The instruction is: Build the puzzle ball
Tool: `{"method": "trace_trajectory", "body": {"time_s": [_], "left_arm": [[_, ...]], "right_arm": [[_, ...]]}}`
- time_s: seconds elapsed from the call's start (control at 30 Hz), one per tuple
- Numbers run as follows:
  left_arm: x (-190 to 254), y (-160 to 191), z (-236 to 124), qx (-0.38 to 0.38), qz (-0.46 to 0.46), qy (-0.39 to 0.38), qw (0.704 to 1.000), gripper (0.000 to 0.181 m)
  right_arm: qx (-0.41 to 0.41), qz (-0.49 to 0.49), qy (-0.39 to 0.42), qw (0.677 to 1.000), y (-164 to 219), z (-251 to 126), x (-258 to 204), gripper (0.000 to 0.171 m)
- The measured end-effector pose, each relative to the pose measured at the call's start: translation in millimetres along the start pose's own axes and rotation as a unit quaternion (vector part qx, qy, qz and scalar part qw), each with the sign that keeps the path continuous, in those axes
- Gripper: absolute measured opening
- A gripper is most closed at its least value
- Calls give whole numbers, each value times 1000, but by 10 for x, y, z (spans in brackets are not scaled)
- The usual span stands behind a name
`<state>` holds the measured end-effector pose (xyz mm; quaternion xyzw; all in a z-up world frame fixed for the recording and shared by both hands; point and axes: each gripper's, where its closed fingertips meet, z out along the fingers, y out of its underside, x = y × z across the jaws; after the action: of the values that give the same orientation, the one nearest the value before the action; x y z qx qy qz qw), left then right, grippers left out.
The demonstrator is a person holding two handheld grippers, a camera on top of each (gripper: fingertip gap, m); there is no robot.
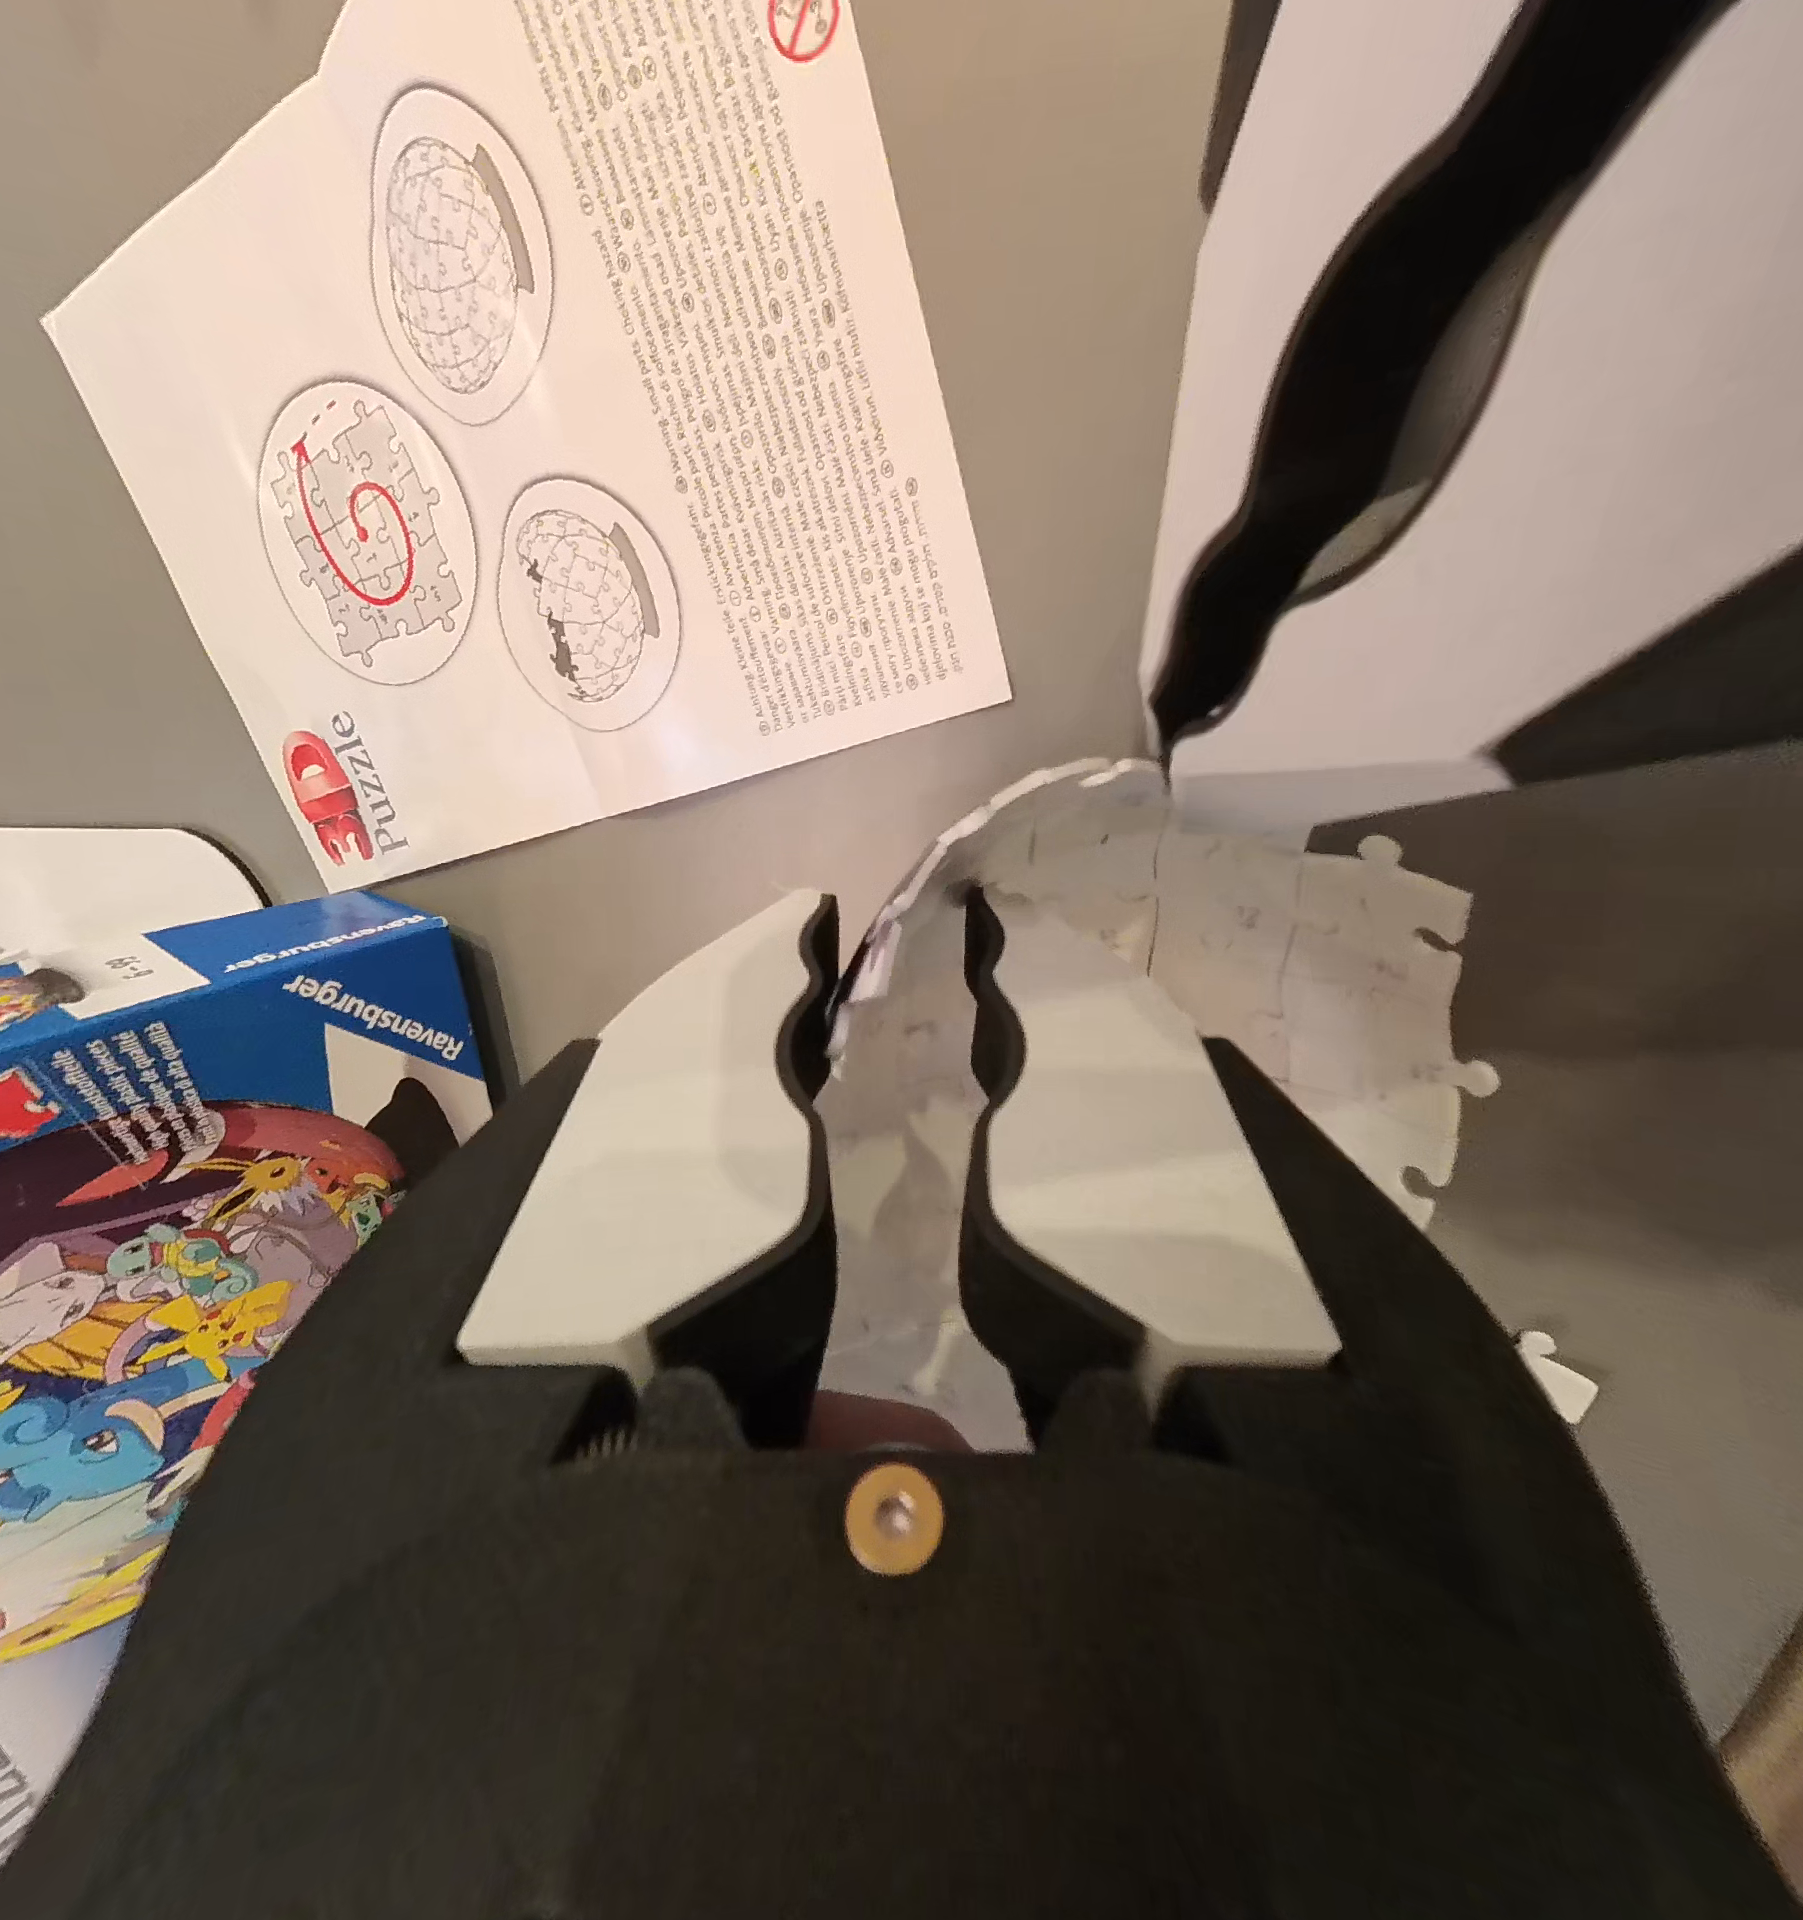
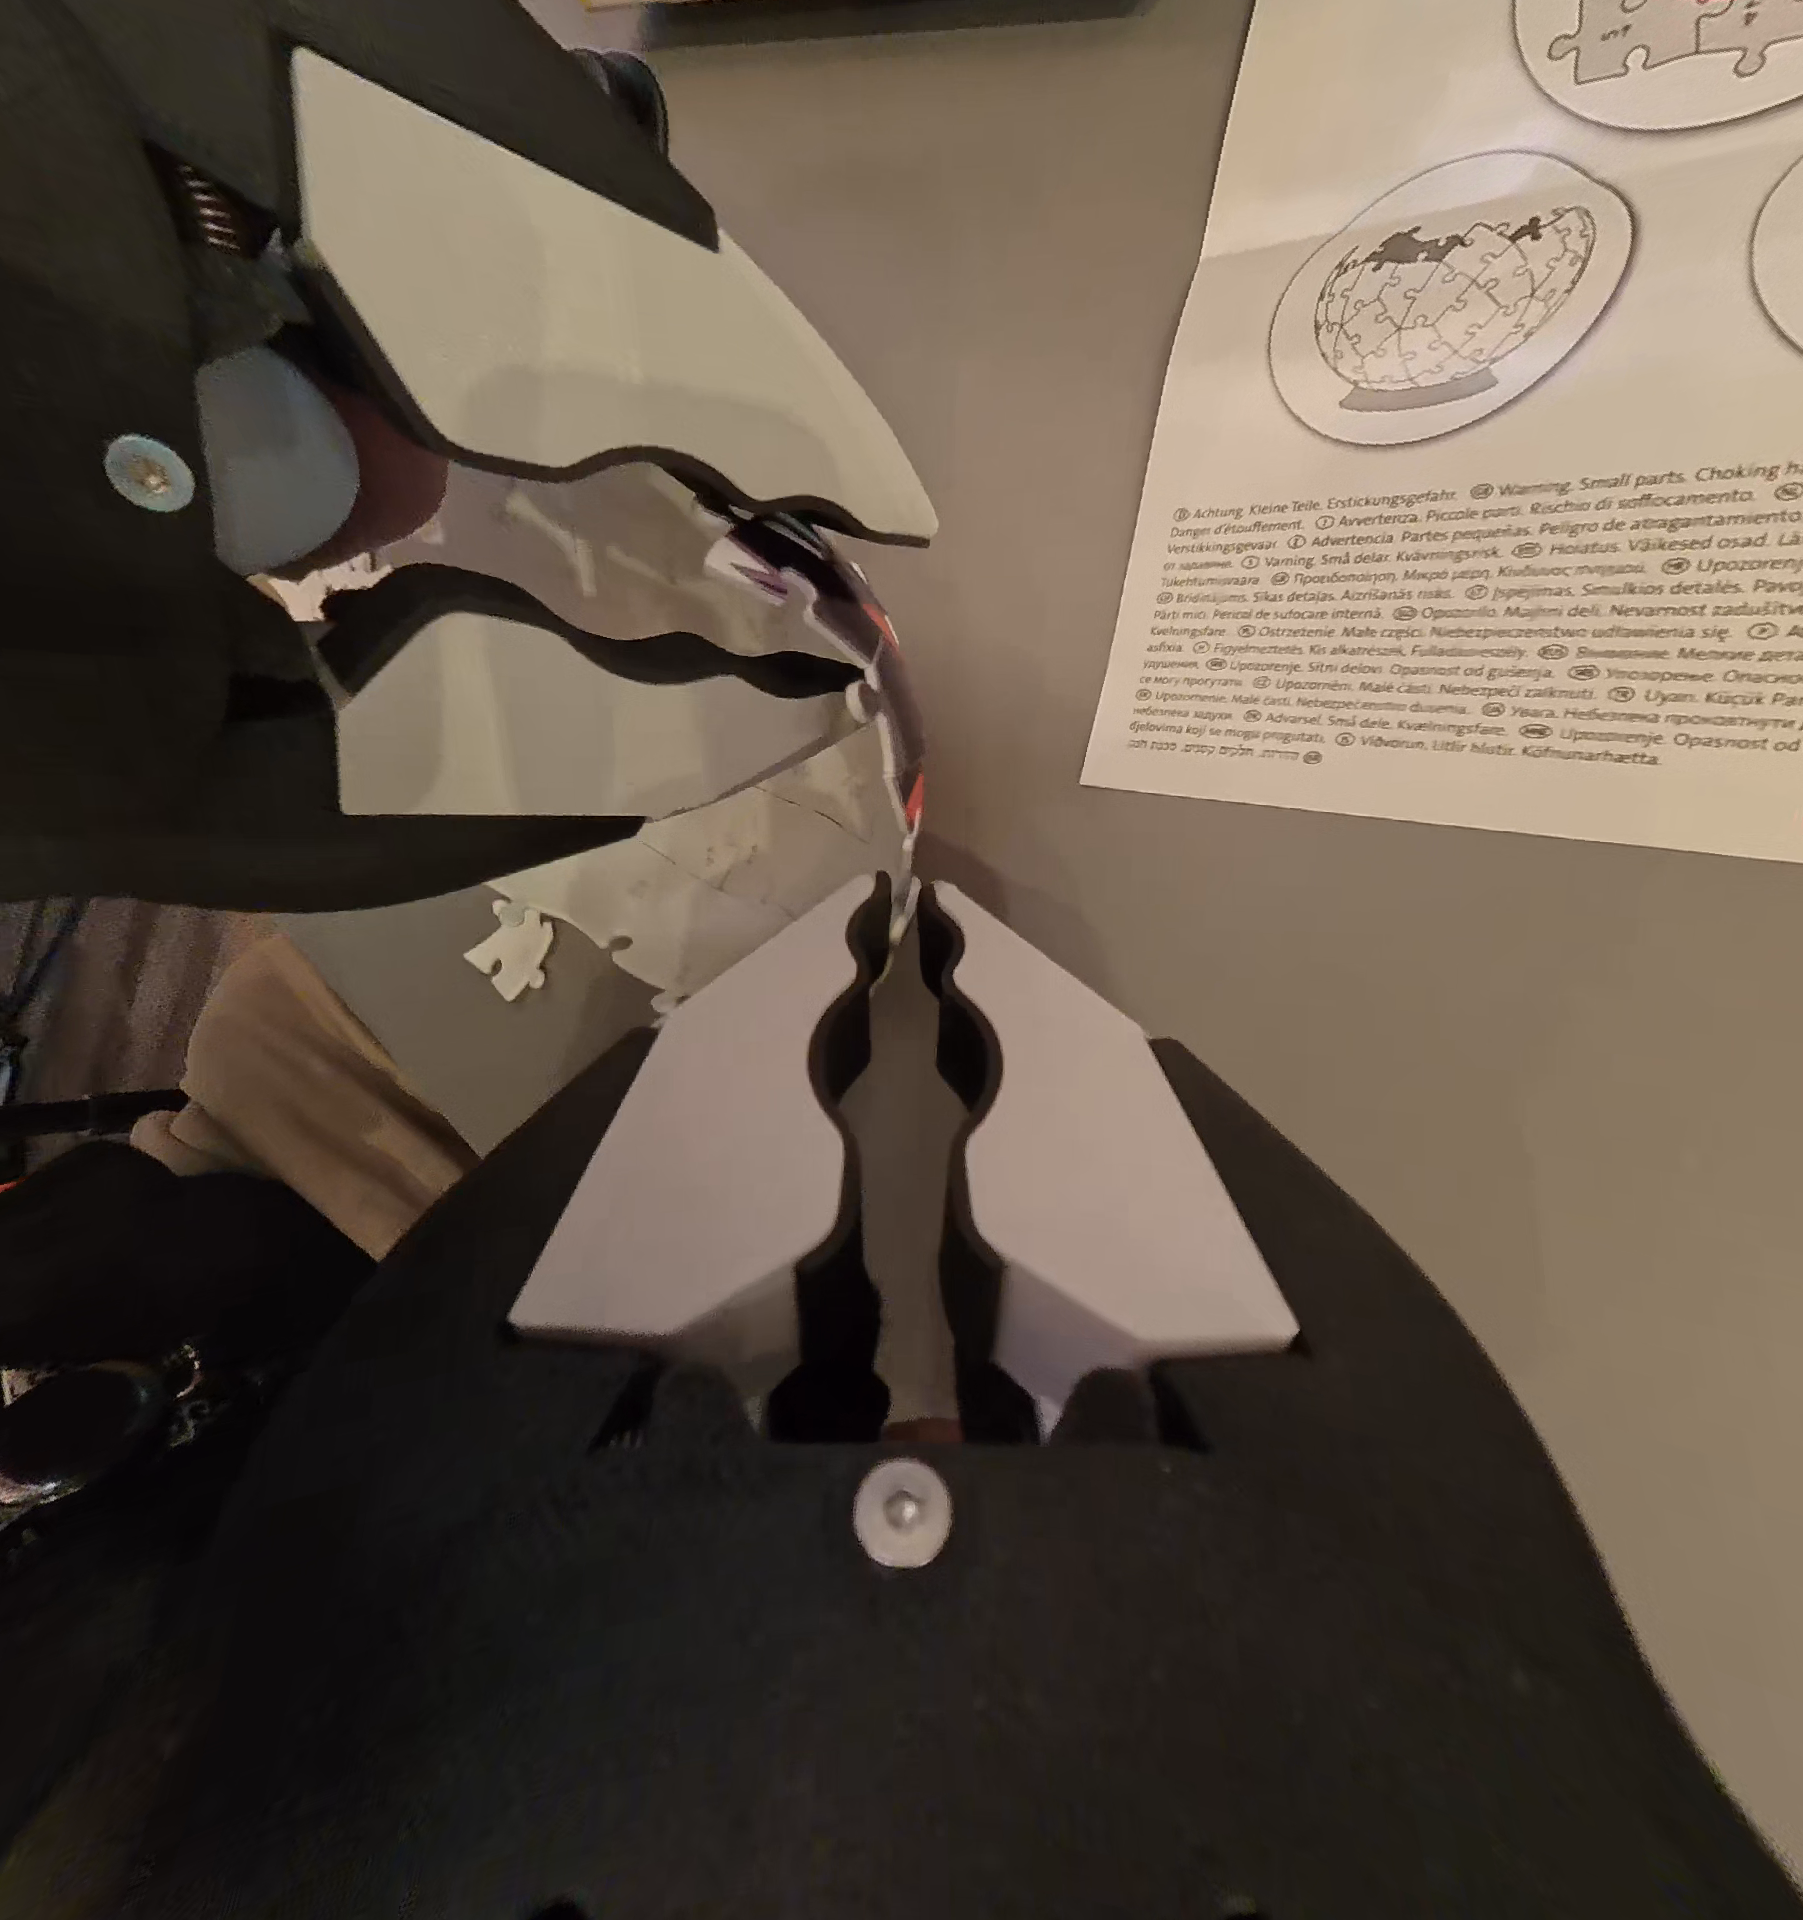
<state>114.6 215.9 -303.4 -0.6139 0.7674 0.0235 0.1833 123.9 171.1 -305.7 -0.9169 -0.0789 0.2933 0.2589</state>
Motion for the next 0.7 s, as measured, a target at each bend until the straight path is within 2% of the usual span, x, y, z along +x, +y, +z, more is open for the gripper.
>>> {"method": "trace_trajectory", "body": {"time_s": [0.13,0.27,0.43,0.7], "left_arm": [[-1,-8,-4,4,-3,0,1000,22],[-3,-11,-13,6,-6,0,1000,22],[-22,0,-16,7,-17,6,1000,22],[-34,21,-19,7,-32,15,999,20]], "right_arm": [[10,5,-4,1000,-46,-54,-25,17],[8,14,-5,1000,-7,-97,-3,21],[1,13,-9,1000,74,-42,-25,13],[15,5,4,1000,-10,49,35,3]]}}
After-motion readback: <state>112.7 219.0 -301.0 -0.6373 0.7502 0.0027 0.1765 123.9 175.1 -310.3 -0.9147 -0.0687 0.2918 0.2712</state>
